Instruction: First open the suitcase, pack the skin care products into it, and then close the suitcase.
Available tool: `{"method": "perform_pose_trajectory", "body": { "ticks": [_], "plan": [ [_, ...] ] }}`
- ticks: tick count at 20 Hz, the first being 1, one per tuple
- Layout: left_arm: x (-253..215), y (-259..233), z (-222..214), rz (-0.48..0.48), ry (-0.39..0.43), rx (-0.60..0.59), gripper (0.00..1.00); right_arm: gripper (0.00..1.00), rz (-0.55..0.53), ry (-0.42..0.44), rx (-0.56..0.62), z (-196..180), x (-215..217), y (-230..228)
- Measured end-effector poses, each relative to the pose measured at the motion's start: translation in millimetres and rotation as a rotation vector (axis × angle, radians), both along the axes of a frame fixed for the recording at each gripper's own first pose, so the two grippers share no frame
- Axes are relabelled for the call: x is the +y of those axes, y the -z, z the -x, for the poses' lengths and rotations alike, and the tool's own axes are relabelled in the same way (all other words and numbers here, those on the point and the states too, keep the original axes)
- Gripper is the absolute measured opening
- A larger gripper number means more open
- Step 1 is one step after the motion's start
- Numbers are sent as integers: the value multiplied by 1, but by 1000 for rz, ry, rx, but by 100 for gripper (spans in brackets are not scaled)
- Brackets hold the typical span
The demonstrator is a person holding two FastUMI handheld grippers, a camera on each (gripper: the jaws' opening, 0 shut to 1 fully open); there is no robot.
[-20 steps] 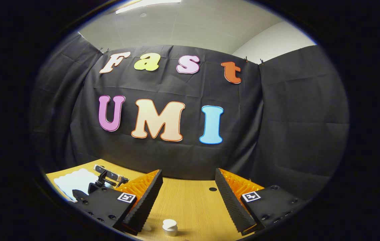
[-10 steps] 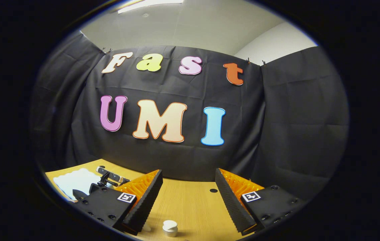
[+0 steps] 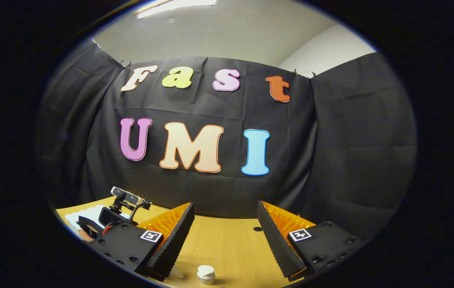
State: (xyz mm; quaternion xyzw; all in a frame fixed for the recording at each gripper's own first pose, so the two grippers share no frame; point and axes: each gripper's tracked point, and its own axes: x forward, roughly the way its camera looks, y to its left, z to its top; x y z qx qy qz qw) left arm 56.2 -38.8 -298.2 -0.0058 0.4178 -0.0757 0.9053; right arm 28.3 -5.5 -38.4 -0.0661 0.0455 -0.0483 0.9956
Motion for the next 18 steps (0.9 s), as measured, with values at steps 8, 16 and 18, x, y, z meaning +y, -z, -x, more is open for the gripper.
{"method": "perform_pose_trajectory", "body": {
  "ticks": [8, 16, 18],
  "plan": [
    [31, -73, -14, 26, -1, -104, 0, 99, -30, -49, -5, -8, 20, 3],
    [106, -132, -24, -4, -53, -205, 0, 99, -57, -117, 0, -22, 58, 9],
    [123, -140, -27, -19, -64, -231, 0, 100, -63, -126, 2, -24, 67, 12]
  ]
}}
